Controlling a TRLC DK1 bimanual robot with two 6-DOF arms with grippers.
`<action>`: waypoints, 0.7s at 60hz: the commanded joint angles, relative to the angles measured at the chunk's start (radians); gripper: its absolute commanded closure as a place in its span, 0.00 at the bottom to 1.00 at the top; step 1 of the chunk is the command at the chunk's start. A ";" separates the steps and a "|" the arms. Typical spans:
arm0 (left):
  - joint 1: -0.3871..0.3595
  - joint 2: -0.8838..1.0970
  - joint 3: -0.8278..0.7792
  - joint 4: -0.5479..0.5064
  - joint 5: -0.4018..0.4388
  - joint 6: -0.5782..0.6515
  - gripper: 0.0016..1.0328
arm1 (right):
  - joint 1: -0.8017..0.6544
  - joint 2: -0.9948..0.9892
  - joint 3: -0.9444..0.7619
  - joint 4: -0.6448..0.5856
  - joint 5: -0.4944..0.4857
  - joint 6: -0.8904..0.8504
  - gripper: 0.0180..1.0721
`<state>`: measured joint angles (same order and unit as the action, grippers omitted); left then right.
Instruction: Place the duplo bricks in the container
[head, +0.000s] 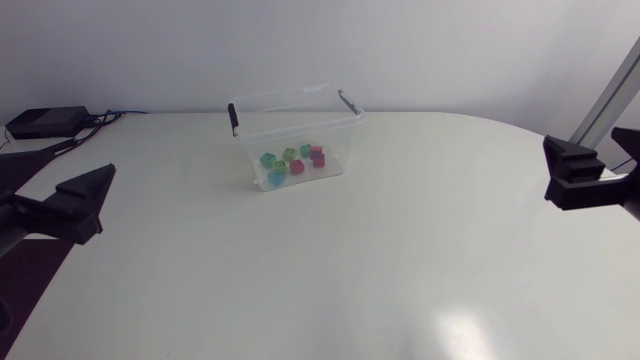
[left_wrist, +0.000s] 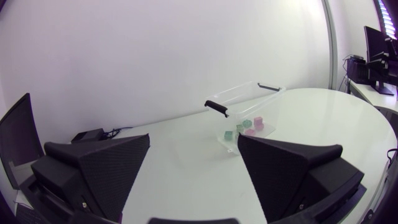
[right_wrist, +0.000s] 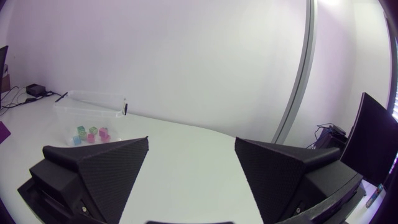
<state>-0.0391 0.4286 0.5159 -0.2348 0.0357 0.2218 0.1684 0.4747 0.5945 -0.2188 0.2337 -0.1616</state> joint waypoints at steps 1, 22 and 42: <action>0.011 -0.027 -0.036 0.000 -0.005 0.013 0.04 | -0.004 -0.048 -0.035 -0.021 0.006 -0.010 0.05; 0.016 -0.135 -0.143 0.027 -0.008 -0.013 0.04 | -0.040 -0.206 -0.152 -0.005 -0.007 0.004 0.05; 0.025 -0.250 -0.290 0.109 -0.019 -0.095 0.04 | -0.091 -0.312 -0.326 0.083 -0.096 0.066 0.05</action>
<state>-0.0238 0.2058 0.2726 -0.1501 0.0219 0.1673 0.0914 0.1875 0.3168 -0.1635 0.1524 -0.1303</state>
